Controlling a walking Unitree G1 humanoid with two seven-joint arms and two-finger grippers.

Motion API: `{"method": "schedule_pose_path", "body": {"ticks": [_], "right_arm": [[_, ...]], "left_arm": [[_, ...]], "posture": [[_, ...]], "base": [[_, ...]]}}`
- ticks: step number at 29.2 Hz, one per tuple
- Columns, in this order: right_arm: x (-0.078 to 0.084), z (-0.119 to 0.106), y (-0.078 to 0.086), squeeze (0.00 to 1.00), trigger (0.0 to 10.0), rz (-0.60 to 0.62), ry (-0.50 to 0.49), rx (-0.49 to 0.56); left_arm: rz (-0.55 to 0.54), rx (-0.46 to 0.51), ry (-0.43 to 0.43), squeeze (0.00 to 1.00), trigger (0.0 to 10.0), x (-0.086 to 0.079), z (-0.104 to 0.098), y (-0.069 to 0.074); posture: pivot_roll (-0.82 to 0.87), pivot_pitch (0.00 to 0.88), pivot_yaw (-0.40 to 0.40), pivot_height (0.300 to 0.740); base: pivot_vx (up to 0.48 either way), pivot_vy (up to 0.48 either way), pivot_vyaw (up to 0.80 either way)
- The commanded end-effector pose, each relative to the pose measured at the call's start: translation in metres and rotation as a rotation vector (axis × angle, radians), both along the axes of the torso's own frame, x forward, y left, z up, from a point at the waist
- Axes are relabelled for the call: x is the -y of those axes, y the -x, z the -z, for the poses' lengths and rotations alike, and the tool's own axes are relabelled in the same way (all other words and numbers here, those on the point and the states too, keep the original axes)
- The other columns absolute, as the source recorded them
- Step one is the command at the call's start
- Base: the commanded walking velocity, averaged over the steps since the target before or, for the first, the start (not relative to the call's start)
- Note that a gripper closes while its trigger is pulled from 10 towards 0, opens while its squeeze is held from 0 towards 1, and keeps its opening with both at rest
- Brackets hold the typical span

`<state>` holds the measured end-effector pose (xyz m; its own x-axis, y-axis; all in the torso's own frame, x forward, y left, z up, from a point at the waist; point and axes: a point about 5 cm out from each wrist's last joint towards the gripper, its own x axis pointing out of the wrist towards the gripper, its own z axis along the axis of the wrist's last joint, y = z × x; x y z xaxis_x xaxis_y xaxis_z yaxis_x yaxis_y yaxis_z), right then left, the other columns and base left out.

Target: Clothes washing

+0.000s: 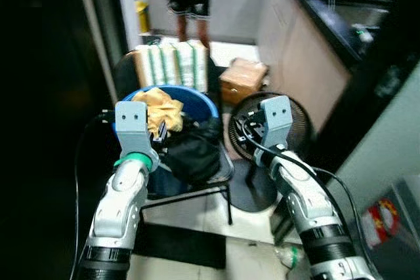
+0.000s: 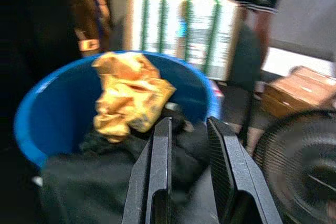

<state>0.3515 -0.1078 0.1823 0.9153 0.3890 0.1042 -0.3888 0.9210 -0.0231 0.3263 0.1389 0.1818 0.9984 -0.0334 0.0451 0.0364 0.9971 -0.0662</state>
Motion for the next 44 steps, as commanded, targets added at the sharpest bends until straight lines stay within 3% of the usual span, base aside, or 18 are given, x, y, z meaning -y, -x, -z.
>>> {"method": "schedule_pose_path", "body": {"ticks": [1,21,30,36,44], "right_arm": [[0.0,0.004,0.002,0.0,10.0,0.003,-0.006,-0.008],[0.008,0.006,0.006,0.0,10.0,0.077,0.016,0.022],[0.008,0.005,0.007,0.0,10.0,0.068,0.012,0.037],[0.007,0.001,0.008,0.0,10.0,0.047,-0.012,0.064],[0.007,0.011,-0.001,0.0,10.0,0.044,0.019,0.023]], "left_arm": [[-0.008,-0.009,0.009,0.0,10.0,-0.003,0.002,0.0],[0.014,0.029,0.08,0.0,10.0,-0.015,-0.002,0.007],[0.03,0.021,0.081,0.0,10.0,-0.013,-0.001,0.007],[0.0,0.037,0.045,0.0,10.0,-0.015,-0.003,0.004],[0.0,0.066,0.011,0.0,10.0,-0.016,-0.008,0.001]], "posture": [[0.09,0.035,0.002,0.74],[0.09,0.025,-0.001,0.74],[0.09,0.013,0.002,0.74],[0.08,0.007,0.01,0.74],[0.08,0.006,0.02,0.74]], "base": [[0.424,0.0,0.0],[0.421,0.0,0.0],[0.394,0.0,0.0],[0.0,0.0,0.0],[0.0,0.0,0.0]]}}
